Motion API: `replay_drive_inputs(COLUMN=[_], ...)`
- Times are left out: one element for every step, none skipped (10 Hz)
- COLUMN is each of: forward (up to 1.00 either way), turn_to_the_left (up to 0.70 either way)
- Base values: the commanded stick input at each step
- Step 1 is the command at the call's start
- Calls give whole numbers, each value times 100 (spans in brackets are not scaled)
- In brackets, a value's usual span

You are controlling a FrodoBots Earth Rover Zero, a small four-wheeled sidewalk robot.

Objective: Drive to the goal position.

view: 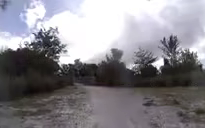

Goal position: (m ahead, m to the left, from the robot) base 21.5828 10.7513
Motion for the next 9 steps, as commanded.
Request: replay_drive_inputs(forward=[70, 70, 70, 70, 70, 70, 70, 70, 70], turn_to_the_left=[0, 0, 0, 0, 0, 0, 21, 35, 35])
